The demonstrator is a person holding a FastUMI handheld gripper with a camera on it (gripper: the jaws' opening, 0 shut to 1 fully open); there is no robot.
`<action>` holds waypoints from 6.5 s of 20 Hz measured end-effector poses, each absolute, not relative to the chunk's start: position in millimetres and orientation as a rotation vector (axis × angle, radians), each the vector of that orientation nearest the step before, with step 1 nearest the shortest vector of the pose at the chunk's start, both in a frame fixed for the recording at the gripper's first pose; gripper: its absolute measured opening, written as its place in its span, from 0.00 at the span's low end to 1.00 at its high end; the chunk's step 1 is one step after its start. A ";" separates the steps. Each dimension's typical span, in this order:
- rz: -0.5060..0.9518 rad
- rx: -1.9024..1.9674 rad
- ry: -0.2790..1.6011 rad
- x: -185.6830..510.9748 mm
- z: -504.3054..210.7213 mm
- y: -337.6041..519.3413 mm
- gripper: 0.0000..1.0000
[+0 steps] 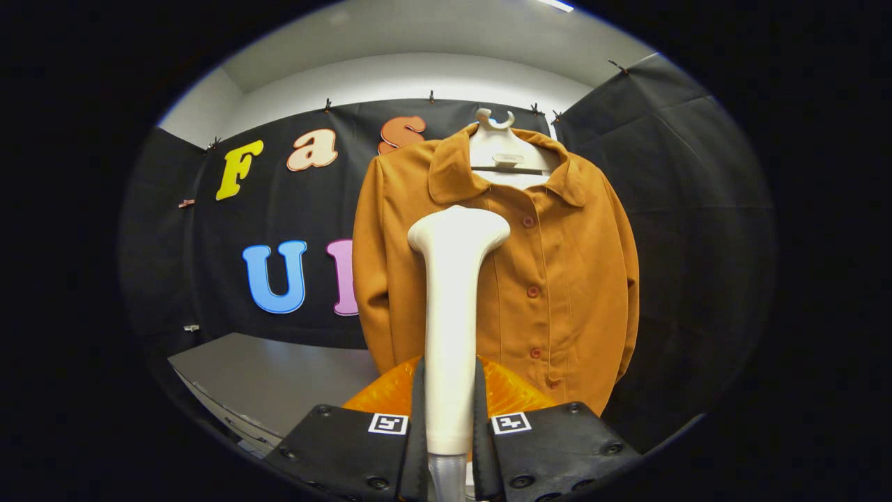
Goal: Iron the clothes twice with a garment steamer, once on the left side and once on the right side.
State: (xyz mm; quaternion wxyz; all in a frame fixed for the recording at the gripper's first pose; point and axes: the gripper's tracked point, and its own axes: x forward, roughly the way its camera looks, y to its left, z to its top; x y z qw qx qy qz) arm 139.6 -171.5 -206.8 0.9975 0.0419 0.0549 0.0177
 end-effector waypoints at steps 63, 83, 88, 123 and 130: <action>-0.035 0.111 -0.018 143.3 -111.5 -311.9 0.29; -0.008 0.140 0.253 133.1 -290.0 -339.2 0.29; -0.023 0.137 0.332 115.8 -335.9 -341.0 0.29; -0.021 0.060 0.336 28.0 -305.1 -274.4 0.29; 0.002 0.077 0.220 53.9 -219.1 -225.3 0.29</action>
